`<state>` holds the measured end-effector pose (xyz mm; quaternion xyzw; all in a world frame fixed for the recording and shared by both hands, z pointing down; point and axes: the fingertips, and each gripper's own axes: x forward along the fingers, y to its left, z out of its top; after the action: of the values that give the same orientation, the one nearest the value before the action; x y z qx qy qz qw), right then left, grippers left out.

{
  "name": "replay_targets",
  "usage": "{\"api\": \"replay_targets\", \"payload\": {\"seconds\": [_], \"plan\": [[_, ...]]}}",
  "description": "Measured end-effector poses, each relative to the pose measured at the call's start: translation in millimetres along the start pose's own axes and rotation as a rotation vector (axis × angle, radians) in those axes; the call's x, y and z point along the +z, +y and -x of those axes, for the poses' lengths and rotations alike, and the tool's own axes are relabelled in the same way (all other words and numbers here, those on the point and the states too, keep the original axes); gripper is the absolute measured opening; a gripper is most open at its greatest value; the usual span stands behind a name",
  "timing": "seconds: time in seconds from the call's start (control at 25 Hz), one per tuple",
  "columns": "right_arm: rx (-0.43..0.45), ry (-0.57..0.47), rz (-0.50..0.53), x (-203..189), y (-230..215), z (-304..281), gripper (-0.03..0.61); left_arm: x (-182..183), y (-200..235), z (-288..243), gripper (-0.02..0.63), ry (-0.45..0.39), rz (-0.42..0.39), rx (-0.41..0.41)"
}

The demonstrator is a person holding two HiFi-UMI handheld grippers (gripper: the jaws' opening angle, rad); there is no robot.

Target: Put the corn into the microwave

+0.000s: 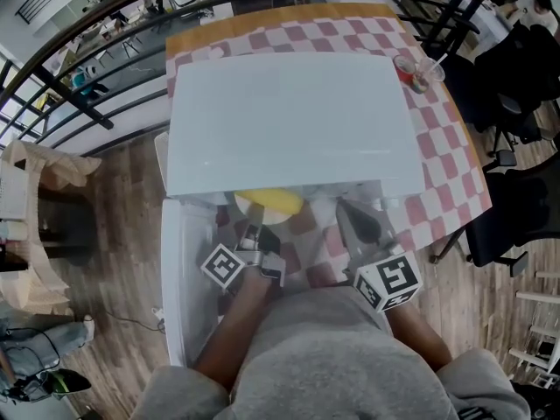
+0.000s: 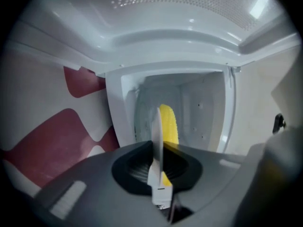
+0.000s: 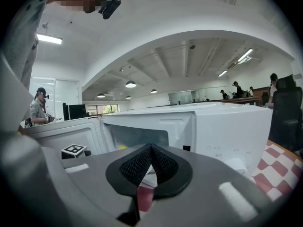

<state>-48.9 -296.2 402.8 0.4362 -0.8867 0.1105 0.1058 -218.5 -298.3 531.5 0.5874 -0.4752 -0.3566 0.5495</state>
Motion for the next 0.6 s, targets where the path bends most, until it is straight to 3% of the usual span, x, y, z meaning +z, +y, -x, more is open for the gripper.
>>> {"api": "replay_targets", "payload": {"seconds": [0.16,0.6], "plan": [[0.002,-0.002,-0.001,0.7,0.2,-1.4,0.0,0.6,2.4,-5.6,0.031,-0.008,0.034,0.001],[-0.014,-0.004,-0.012,-2.1,-4.0,5.9,0.0,2.4,13.5,-7.7,0.031,-0.011,0.027,0.048]]}}
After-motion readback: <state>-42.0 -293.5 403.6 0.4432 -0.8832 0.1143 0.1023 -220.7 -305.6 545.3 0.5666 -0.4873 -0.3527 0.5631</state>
